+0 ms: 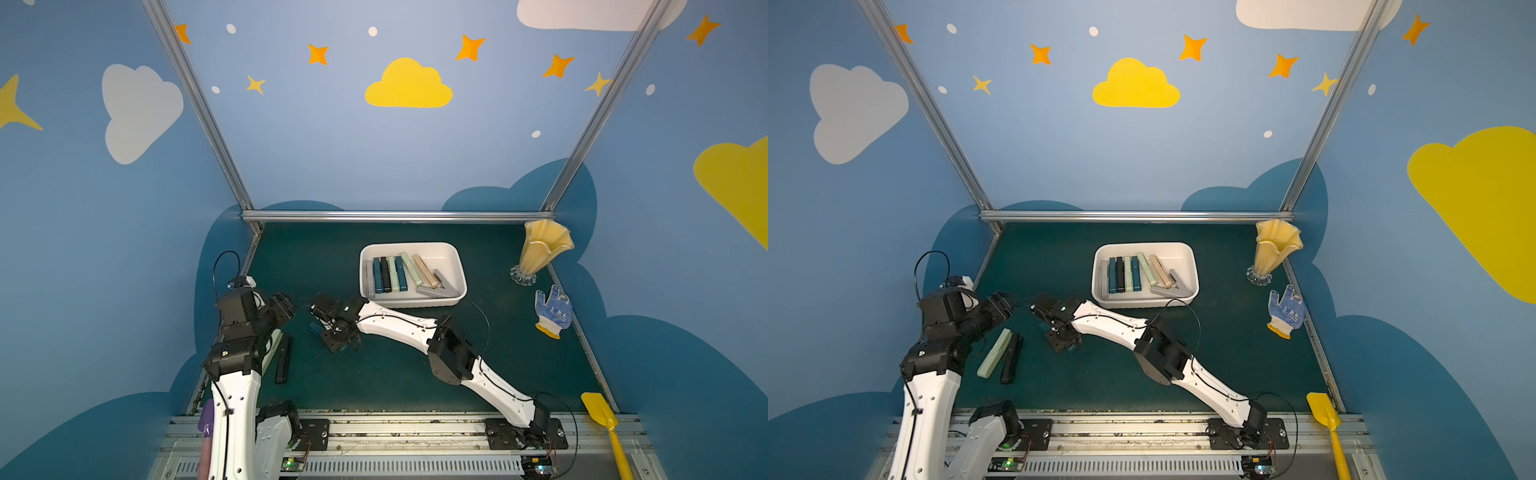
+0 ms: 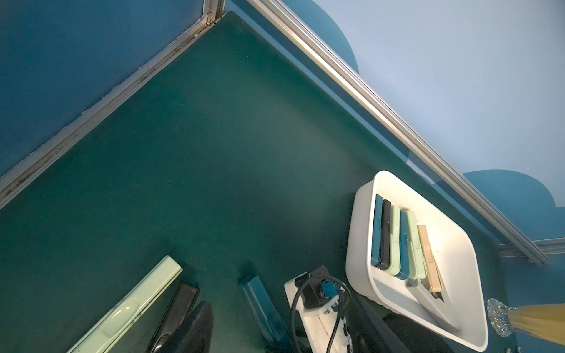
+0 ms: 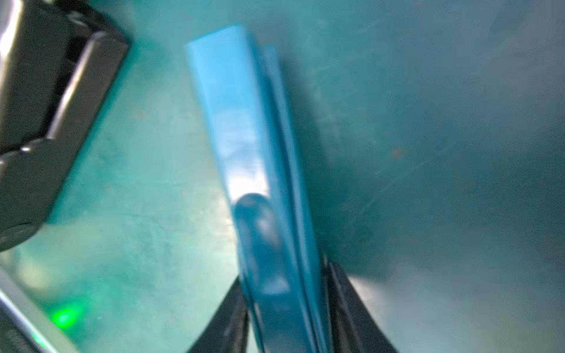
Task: Put the pruning pliers into the storage box
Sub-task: Pick up the pruning pliers from the center of the board.
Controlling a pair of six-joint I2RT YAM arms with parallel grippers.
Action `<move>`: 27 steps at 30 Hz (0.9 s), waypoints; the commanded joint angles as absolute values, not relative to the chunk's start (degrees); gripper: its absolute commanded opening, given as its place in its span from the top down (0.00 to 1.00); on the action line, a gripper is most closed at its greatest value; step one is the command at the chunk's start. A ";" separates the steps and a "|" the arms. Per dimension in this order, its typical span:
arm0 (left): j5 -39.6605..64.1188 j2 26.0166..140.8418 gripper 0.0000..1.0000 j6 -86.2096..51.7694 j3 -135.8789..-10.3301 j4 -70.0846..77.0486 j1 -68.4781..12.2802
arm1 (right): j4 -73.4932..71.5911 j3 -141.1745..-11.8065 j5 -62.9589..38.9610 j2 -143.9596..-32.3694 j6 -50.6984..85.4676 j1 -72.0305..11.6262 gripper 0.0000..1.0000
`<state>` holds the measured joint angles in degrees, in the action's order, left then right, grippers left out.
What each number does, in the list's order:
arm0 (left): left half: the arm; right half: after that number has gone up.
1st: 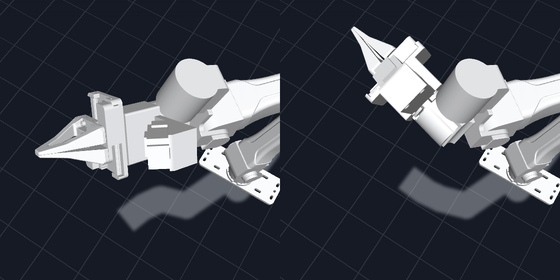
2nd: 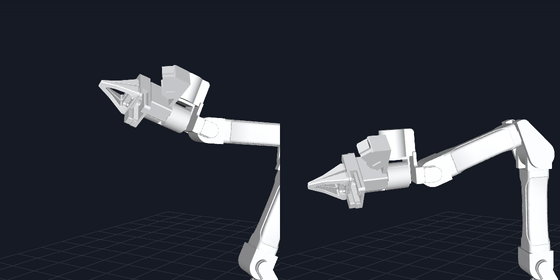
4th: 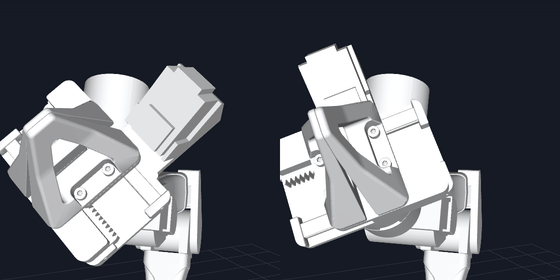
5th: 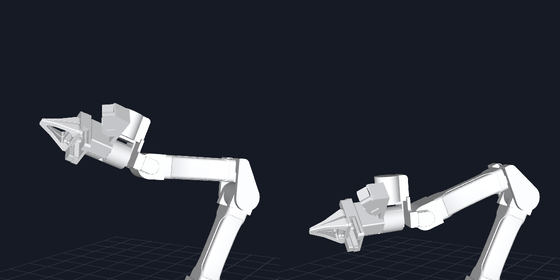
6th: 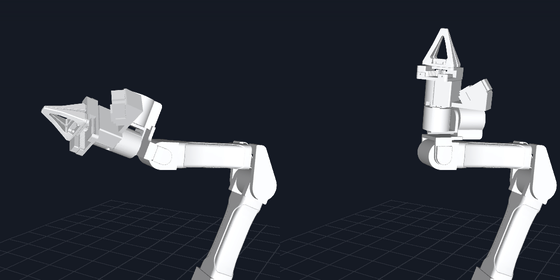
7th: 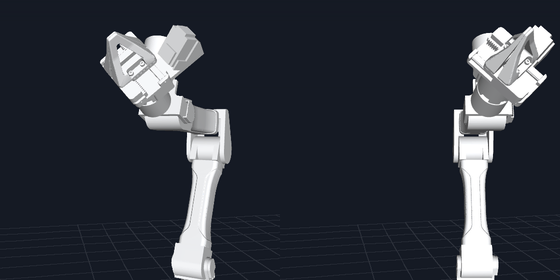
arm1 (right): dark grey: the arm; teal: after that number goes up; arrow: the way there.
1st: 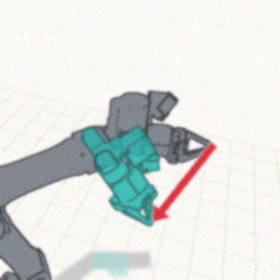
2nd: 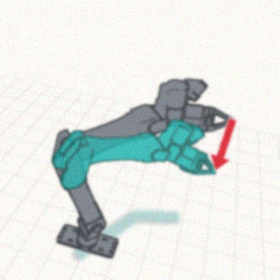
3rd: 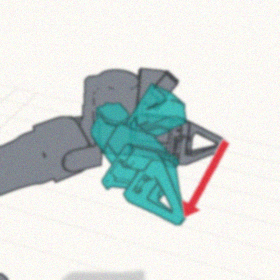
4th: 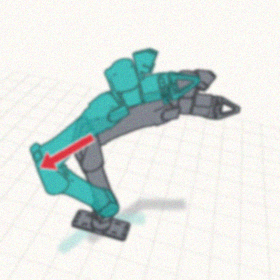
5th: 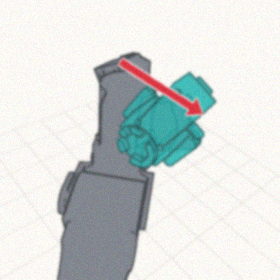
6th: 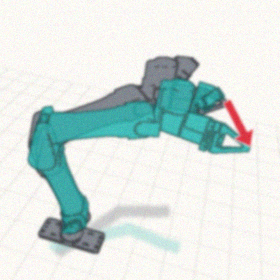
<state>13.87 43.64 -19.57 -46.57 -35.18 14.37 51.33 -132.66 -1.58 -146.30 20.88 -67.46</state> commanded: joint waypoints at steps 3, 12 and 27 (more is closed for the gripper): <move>15.23 45.42 0.30 -21.28 -45.45 -34.12 14.61 | 51.42 -128.57 -1.58 -141.00 16.31 -66.18 0.69; 14.82 48.62 0.32 -23.44 -43.80 -35.91 14.57 | 49.90 -120.41 -2.31 -126.05 18.18 -59.16 0.78; -0.01 55.35 0.33 -35.21 -37.35 -29.62 -3.07 | 55.24 -115.93 1.11 -115.27 12.60 -34.63 0.81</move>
